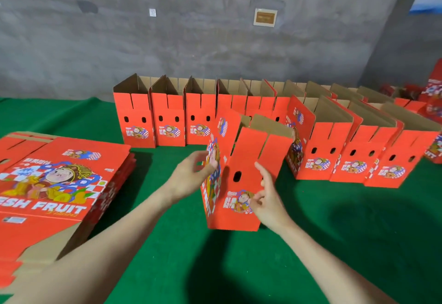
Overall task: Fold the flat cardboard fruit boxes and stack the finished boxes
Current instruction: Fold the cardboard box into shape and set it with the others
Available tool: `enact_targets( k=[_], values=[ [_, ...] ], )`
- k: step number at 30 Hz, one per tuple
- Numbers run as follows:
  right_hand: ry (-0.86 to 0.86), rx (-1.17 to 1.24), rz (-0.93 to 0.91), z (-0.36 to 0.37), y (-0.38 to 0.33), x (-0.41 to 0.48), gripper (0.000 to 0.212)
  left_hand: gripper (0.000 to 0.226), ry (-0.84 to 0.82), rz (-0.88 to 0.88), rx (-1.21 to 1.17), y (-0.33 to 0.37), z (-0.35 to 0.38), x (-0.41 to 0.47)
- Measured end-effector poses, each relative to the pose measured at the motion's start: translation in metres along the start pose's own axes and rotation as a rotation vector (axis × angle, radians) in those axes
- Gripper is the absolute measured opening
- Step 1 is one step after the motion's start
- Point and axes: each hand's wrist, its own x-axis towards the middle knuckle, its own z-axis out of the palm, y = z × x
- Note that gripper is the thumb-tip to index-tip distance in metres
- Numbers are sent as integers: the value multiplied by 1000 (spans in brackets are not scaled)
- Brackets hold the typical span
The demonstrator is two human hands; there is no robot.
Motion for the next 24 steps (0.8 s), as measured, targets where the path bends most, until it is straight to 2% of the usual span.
enact_targets(
  k=[3, 6, 10, 12, 14, 15, 18, 19, 21, 24],
  values=[
    [-70, -57, -24, 15, 17, -19, 85, 65, -10, -3, -122, 6, 16, 3],
    [-193, -265, -96, 29, 34, -40, 75, 73, 19, 112, 3, 6, 21, 8],
    [-288, -595, 13, 41, 44, -55, 75, 39, 59, 224, 248, -1, 20, 13],
    [-327, -668, 72, 46, 39, -55, 81, 22, 73, 238, 271, -3, 22, 12],
    [-339, -702, 97, 50, 36, -54, 85, 7, 75, 242, 197, -4, 23, 10],
    [-338, -717, 97, 51, 37, -53, 87, 7, 51, 230, 90, -6, 21, 8],
    [-336, -762, 85, 53, 42, -49, 93, 49, -33, 97, -304, -23, 11, -1],
    [-335, -777, 80, 52, 44, -46, 94, 57, -27, 35, -325, -37, 12, -5],
    [-337, -803, 83, 52, 49, -37, 95, 55, -75, -119, -81, -77, 23, -14],
    [-345, -805, 122, 52, 56, -18, 94, 49, -291, -315, 379, -149, 51, -36]
  ],
)
